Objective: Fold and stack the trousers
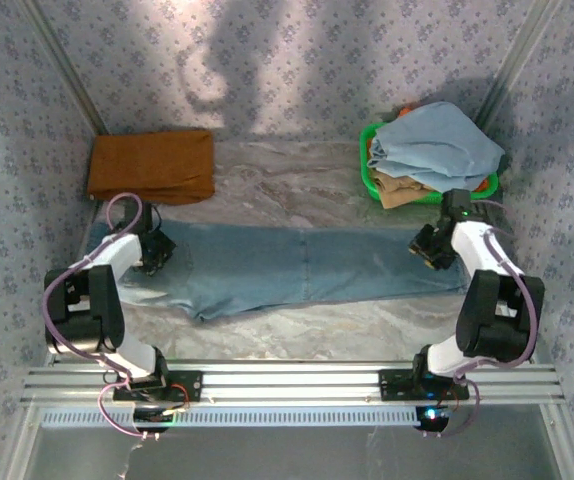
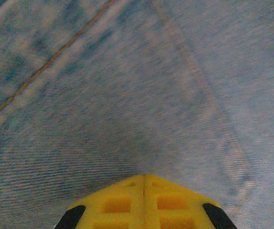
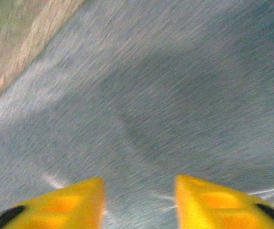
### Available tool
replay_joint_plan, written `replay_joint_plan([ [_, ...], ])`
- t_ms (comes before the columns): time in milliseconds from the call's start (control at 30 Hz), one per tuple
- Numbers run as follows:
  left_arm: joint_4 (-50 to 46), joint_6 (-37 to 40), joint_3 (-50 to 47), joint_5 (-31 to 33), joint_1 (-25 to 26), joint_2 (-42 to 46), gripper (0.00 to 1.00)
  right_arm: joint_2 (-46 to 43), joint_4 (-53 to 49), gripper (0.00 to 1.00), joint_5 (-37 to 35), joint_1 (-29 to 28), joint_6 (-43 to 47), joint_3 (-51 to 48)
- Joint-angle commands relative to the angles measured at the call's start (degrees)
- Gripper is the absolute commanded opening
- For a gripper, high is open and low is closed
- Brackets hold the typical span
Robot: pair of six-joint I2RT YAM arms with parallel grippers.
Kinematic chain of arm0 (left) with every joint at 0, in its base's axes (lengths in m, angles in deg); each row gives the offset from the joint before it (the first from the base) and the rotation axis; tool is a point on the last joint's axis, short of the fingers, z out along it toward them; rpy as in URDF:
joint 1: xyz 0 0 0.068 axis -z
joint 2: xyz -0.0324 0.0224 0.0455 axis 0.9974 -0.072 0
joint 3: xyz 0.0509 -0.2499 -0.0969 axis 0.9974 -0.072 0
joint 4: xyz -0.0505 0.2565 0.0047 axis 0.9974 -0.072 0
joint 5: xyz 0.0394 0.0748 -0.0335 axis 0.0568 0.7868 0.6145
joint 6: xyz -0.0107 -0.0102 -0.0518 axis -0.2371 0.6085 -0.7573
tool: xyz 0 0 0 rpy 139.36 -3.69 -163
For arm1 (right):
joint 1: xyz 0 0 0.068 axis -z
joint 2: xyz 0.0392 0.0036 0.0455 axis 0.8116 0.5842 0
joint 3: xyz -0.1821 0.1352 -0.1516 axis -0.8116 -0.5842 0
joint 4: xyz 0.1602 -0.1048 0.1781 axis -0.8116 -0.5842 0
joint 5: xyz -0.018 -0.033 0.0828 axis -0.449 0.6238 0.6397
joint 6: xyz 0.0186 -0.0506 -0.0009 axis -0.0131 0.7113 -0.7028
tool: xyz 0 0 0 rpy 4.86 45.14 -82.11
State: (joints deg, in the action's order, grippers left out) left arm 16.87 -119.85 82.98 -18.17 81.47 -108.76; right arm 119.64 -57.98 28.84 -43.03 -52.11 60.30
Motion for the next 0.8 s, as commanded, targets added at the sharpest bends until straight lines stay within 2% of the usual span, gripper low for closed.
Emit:
replay_joint_plan([
  [0,-3.1,1.71,3.73,-4.44,0.12,1.27,0.2,-1.43,-4.09,0.62,-9.55,4.66,-2.69,1.67],
  [100,-5.24,2.15,4.53,-6.05,1.74,3.76,0.42,0.36,-2.7,0.7,-11.75,10.11,-2.89,1.56],
  [200,-6.69,1.9,4.35,-6.77,4.24,6.13,0.55,4.44,-1.13,0.72,-10.58,14.65,-2.07,1.91],
  [300,-7.15,1.31,3.57,-7.25,6.94,7.97,0.59,9.17,1.4,0.73,-8.2,17.92,-3.03,1.73],
  [467,-7.1,0.23,3.21,-8.7,8.11,9.91,0.6,15.37,3.49,0.72,-2.03,19.7,-2.79,1.42],
  [567,-6.84,-0.48,3.15,-8.74,8.34,10.35,0.6,17.64,4.23,0.65,0.68,19.56,-1.97,0.41],
  [767,-7.52,0.11,4.15,-8.75,8.58,10.47,0.6,15.18,6.37,0.34,5.32,20.08,-2.09,-2.04],
])
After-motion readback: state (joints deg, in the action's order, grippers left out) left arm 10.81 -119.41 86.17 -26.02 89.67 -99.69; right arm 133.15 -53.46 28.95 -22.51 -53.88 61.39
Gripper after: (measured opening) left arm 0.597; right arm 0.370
